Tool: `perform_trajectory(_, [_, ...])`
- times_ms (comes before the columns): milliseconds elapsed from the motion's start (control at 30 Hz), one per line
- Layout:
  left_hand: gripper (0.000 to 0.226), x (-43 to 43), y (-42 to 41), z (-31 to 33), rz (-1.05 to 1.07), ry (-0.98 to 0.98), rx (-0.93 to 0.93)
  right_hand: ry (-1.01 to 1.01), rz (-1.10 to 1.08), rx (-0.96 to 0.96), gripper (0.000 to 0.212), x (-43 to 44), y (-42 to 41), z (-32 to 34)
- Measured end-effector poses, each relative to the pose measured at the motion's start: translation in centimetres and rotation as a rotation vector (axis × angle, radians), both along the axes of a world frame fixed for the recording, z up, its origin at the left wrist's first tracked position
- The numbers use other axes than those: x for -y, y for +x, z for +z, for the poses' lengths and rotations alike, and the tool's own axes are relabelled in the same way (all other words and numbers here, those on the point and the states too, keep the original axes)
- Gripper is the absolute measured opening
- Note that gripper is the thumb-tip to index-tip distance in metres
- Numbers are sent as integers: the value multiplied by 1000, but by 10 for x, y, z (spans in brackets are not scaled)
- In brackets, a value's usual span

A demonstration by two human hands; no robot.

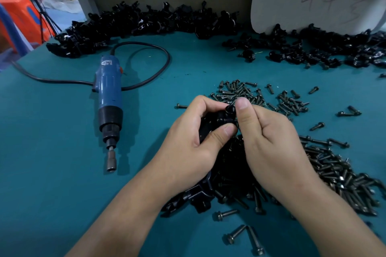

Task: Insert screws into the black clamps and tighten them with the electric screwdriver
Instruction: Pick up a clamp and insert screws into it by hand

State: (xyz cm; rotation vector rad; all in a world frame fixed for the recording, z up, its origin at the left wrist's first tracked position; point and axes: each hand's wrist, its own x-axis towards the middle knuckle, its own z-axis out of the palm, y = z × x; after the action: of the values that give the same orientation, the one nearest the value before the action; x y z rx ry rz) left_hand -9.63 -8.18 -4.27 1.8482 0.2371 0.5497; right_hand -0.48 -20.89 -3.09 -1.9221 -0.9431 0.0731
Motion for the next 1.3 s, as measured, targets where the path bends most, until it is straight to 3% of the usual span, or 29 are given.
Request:
perform_trajectory(200, [30, -5, 1, 0, 55, -37, -14, -103, 80, 71, 29, 6, 5, 0])
perform_trajectory(500, [26, -3, 1, -2, 62, -72, -9, -99, 51, -6, 49, 6, 0, 11])
perform_trajectory(567, [30, -5, 3, -1, 110, -204, -6, -178, 19, -14, 51, 15, 8, 22])
perform_trajectory(633, [25, -7, 5, 3, 116, -508, 48, -342, -9, 45, 52, 36, 22, 35])
perform_trajectory(700, [16, -9, 5, 9, 102, -796, 119, -596, -17, 113, 67, 63, 30, 46])
perform_trajectory(800, [24, -13, 3, 12, 72, -1062, 168, -766, -27, -37, 90, 94, 36, 46])
perform_trajectory(1033, [47, -18, 1, 14, -39, -1181, 181, -698, -131, 63, 42, 86, 44, 36])
perform_trajectory(1200, [35, -22, -2, 15, -135, -1245, 162, -659, -167, 19, 47, 82, 40, 37])
perform_trajectory(1300, [39, -22, -4, 16, -157, -1270, 147, -664, -167, 22, 39, 79, 41, 38])
